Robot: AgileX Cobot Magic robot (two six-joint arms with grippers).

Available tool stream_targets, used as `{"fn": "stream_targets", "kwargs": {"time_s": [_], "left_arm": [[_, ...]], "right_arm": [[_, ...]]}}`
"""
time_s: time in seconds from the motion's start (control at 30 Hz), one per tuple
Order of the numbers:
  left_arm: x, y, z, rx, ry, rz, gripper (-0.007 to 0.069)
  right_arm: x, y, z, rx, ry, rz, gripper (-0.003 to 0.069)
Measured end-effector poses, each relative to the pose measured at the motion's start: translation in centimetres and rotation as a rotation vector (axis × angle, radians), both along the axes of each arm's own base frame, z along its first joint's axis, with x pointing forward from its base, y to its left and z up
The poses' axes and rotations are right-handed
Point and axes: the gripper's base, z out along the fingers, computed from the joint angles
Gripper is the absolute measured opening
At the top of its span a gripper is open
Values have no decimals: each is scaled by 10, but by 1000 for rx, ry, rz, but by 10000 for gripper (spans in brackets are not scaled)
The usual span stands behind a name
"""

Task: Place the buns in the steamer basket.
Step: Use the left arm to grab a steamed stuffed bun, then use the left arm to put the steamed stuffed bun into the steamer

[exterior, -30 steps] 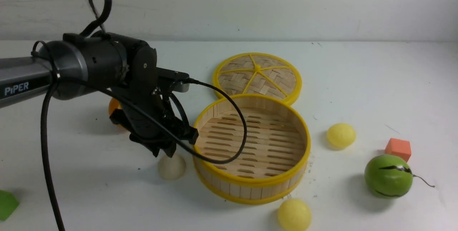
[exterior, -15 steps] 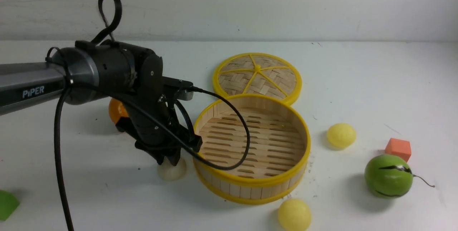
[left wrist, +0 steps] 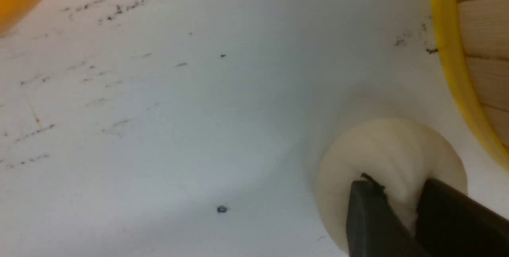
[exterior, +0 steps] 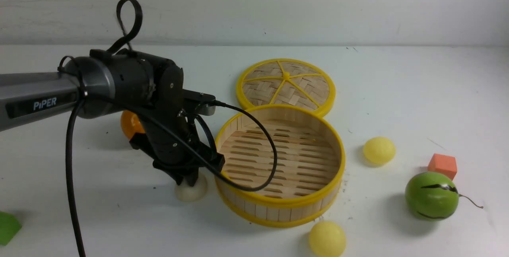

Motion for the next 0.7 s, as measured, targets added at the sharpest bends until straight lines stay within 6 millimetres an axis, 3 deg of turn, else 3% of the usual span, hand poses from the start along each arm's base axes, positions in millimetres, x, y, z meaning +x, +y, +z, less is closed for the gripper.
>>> {"fn": "stream_targets", "kwargs": {"time_s": [0.1, 0.27, 0.3, 0.33, 0.37, 0.5, 0.6, 0.7], "left_arm": [[0, 0, 0, 0, 0, 0, 0], [-2, 3, 7, 33, 10, -11, -13], [-5, 5, 23, 46, 14, -5, -13], [-5, 5, 24, 48, 17, -5, -13], [-9, 7, 55, 25, -18, 3, -13], [-16, -1, 119, -138, -139, -31, -13], [-13, -12, 139, -237, -162, -73, -13], [2, -29, 133, -251, -137, -103, -13]], "right_arm": [[0, 0, 0, 0, 0, 0, 239], [0, 0, 0, 0, 0, 0, 239], [0, 0, 0, 0, 0, 0, 239], [0, 0, 0, 0, 0, 0, 239], [0, 0, 0, 0, 0, 0, 239], [0, 0, 0, 0, 0, 0, 241], [0, 0, 0, 0, 0, 0, 241], [0, 0, 0, 0, 0, 0, 241]]}}
